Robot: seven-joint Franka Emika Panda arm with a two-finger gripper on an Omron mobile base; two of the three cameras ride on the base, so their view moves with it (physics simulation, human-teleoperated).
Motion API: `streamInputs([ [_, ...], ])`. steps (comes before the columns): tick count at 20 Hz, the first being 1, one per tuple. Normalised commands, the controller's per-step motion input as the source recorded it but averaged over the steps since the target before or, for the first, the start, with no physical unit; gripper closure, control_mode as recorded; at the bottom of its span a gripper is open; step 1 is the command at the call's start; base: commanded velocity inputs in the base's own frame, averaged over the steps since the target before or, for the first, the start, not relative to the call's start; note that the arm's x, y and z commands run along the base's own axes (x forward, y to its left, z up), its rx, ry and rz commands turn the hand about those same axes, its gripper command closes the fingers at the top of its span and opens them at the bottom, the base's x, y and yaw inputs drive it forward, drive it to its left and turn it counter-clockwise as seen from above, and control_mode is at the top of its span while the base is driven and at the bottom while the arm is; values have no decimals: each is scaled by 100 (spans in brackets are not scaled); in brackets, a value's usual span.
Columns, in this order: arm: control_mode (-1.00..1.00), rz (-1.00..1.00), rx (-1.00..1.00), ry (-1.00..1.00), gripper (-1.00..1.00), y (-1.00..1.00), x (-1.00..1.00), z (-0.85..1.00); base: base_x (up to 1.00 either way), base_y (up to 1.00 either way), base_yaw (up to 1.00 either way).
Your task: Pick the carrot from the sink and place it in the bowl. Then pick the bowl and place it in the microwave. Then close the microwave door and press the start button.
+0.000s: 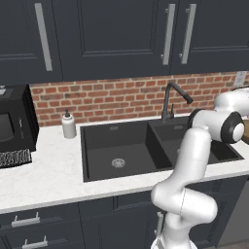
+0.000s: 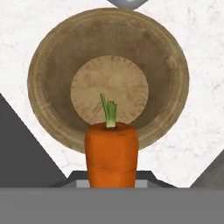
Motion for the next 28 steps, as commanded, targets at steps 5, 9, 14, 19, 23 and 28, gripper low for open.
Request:
streamInputs([
  [5,-100,0,4,0,100,-53,46,-7,0,0,0],
  [9,-100,0,2,0,100,-43,37,-16,0,0,0],
  [14,-100,0,0,0,100,-25,16,-28,0,0,0],
  [19,-100,0,0,0,100,-10,8,-34,0,0,0],
  [23,-100,0,0,0,-100,3,1,-49,0,0,0],
  [28,-100,0,0,0,-100,3,6,-31,0,0,0],
])
